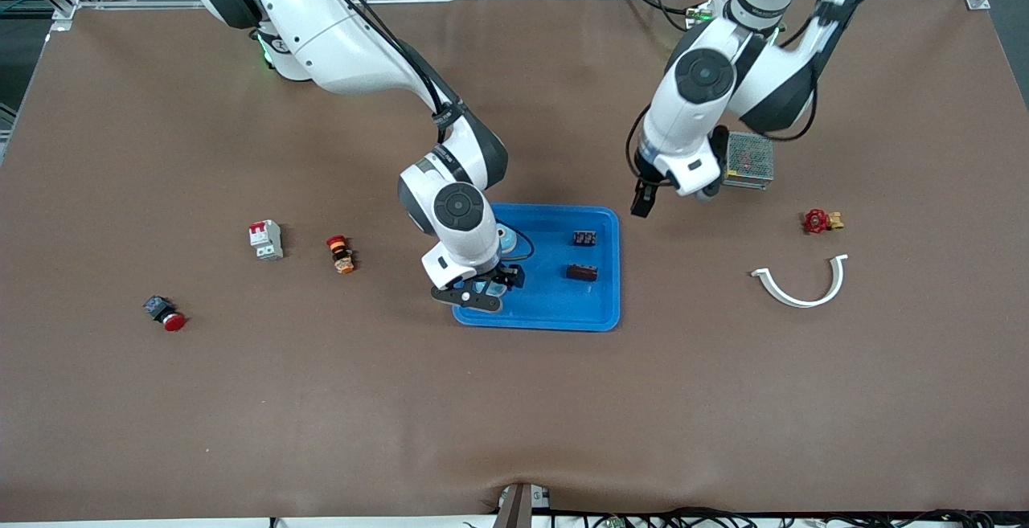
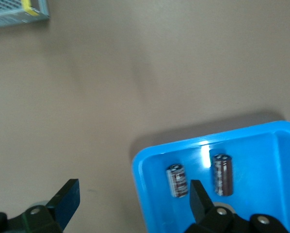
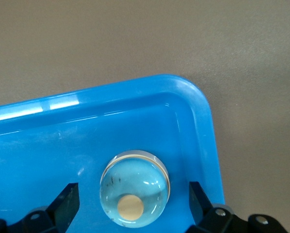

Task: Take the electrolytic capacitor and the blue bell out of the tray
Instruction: 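Close the right gripper on the bell while the left gripper lowers to a capacitor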

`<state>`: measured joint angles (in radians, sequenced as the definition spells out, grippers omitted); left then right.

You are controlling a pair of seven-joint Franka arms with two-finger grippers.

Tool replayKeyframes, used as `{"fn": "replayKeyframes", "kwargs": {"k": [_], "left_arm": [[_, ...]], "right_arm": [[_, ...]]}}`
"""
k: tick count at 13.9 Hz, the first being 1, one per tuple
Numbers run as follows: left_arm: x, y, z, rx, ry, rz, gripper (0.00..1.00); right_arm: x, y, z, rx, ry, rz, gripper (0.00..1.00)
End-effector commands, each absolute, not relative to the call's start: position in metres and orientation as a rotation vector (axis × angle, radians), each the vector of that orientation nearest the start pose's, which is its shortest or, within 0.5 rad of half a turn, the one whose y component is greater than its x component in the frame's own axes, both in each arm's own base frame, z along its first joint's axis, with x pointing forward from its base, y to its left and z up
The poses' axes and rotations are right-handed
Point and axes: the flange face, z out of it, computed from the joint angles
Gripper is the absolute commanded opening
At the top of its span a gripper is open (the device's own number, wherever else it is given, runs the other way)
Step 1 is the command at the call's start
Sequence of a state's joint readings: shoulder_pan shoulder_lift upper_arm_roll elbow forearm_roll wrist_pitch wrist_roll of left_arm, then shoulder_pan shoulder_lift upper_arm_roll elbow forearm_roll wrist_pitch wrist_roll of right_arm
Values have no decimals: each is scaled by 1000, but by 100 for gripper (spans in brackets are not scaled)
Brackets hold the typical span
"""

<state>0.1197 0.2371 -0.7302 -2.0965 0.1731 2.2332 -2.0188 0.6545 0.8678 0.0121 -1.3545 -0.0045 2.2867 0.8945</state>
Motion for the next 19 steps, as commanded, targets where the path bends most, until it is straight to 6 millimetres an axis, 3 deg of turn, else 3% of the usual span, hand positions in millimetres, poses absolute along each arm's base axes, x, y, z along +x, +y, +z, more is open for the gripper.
{"fn": "replayKeyframes", "kwargs": {"k": [1,9,16,19], "left_arm": [[505,-338,313,-2430,-1970,37,100],[501,-375,289,-2336,-2096,52,100],[495,-395,239,-2359,-2043,-7,100],[495,-398,228,-2372,-2021,-4,100]], "right_arm": [[588,466,205,-3078,355,-107,100],[586,468,194,-3079,351,-108,100],[583,471,189,-3077,341,-111,100],[583,471,188,-3078,341,-109,69]]}}
